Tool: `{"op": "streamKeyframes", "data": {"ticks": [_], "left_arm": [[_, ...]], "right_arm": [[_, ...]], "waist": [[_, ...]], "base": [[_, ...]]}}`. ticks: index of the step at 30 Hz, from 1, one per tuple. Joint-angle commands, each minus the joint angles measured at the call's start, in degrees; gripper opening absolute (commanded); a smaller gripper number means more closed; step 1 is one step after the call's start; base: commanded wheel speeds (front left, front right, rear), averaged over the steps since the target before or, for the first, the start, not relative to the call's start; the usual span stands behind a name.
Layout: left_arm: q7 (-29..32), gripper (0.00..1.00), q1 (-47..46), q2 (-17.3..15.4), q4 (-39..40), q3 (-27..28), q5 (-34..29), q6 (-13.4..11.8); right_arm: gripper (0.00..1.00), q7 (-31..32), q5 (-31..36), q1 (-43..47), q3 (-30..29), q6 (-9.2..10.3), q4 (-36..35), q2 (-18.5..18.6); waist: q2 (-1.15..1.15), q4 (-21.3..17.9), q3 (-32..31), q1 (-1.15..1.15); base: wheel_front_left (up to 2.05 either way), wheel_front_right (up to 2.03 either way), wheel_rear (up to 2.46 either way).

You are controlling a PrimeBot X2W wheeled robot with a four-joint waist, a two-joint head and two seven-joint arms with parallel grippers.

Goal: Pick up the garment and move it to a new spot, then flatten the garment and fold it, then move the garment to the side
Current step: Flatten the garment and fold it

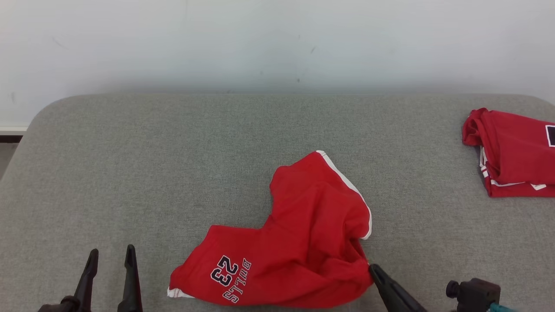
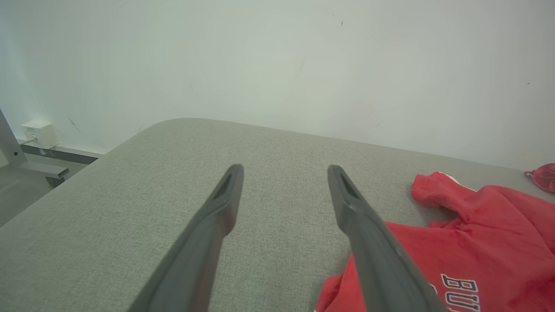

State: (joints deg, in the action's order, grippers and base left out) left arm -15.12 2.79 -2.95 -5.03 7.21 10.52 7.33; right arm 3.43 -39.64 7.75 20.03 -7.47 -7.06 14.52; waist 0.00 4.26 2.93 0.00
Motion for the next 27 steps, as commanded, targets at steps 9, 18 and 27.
{"op": "streamKeyframes", "data": {"ticks": [9,18,27], "left_arm": [[0.00,1.00,-1.65,0.06,-0.30,-1.29,0.52,0.03],[0.00,1.00,-4.22,0.06,-0.97,-3.01,1.62,0.07],[0.00,1.00,-6.88,0.06,-2.14,-4.48,2.65,0.05]], "right_arm": [[0.00,-2.32,1.66,-11.27,-3.48,-0.02,3.91,-1.69],[0.00,-3.68,4.39,-29.37,-4.36,-0.02,21.11,-4.86],[0.00,-8.06,8.66,-44.95,-2.46,-0.02,45.42,-7.45]], "waist": [[0.00,1.33,1.70,0.00],[0.00,4.73,5.45,0.00],[0.00,7.24,8.64,0.00]], "base": [[0.00,0.00,0.00],[0.00,0.00,0.00],[0.00,0.00,0.00]]}}
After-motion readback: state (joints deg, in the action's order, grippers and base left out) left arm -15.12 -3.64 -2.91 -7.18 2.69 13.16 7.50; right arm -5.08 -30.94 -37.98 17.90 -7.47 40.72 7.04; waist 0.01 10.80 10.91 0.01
